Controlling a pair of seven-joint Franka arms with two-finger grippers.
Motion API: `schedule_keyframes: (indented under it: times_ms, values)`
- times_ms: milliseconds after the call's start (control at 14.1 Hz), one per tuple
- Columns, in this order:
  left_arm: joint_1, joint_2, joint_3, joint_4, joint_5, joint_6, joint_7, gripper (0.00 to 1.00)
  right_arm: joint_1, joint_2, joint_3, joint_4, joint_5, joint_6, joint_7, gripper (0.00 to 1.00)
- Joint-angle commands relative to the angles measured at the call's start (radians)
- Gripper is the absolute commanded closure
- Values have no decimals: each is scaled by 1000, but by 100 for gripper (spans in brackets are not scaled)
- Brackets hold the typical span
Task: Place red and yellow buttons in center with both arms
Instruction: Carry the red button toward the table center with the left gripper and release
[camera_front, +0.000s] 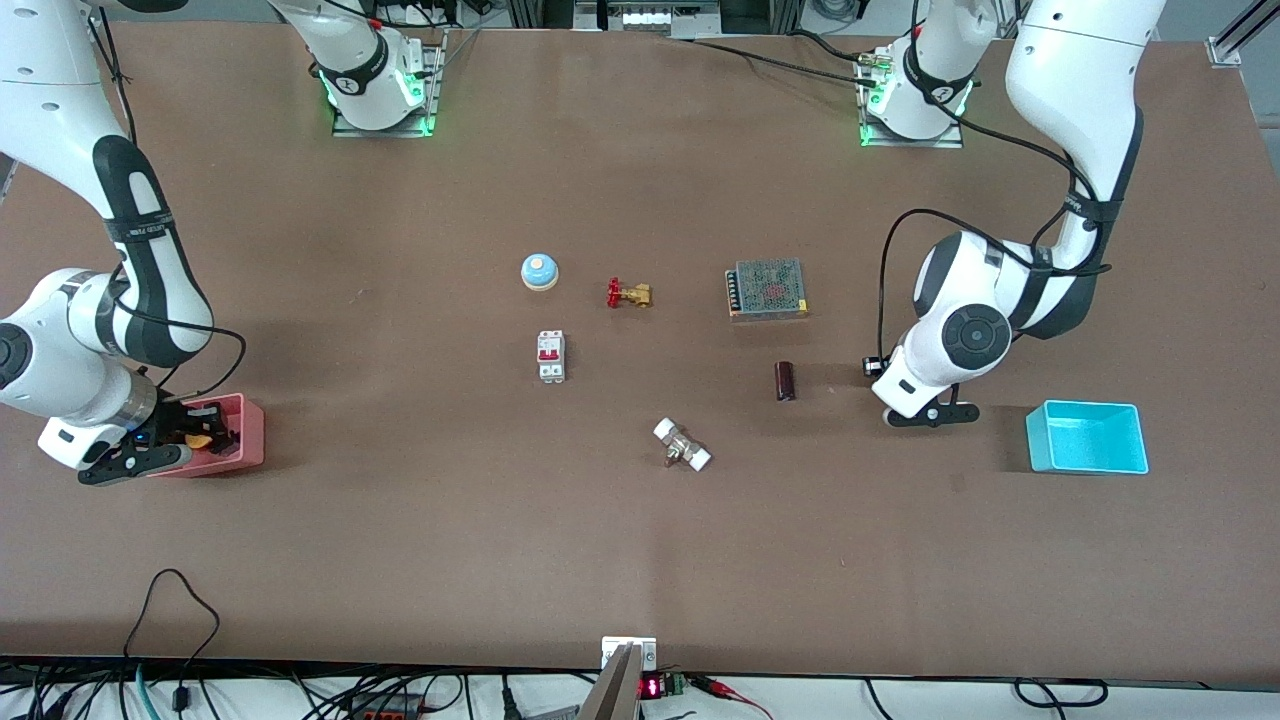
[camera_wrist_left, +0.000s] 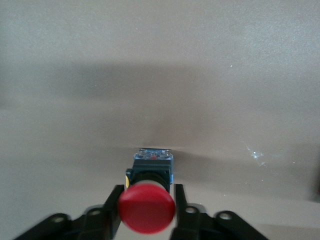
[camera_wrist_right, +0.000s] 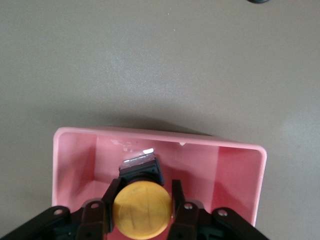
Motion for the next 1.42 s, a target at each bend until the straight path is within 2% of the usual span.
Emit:
schedule_keyframes:
  times_ms: [0, 142, 355, 568, 781, 994, 1065, 1135, 1206, 1277, 1348]
  values:
    - [7, -39, -1, -13, 8, 3, -5, 0, -12, 2, 12, -4, -9, 13, -17, 56]
    - [8, -59, 1, 53, 9, -76, 2, 0, -12, 1, 12, -4, -9, 11, -17, 60]
    - [10, -59, 10, 216, 15, -216, 8, 0, -12, -19, 22, -3, -9, 1, -15, 64]
    - [58, -59, 14, 387, 15, -296, 170, 0, -12, -22, 25, -3, -9, -7, -15, 67]
    - [99, -107, 8, 552, 2, -501, 307, 0, -12, -72, 25, -3, -11, -67, -37, 67]
    - [96, -254, -7, 557, -2, -616, 367, 0, -4, -219, 33, 4, -8, -295, -26, 71]
    - [95, -285, -18, 551, -2, -651, 380, 0, -2, -264, 62, 2, -5, -358, -8, 72]
    - [95, -300, -24, 528, -2, -681, 387, 0, -2, -302, 91, -4, -3, -410, 44, 77]
    - [100, -317, -27, 450, -2, -655, 392, 0, 1, -326, 116, -16, -3, -451, 104, 82]
    - [100, -370, -32, 376, 1, -617, 392, 0, 5, -347, 157, -44, -3, -473, 186, 88]
    - [102, -435, -35, 274, 1, -573, 392, 0, 13, -366, 192, -77, -6, -470, 269, 89]
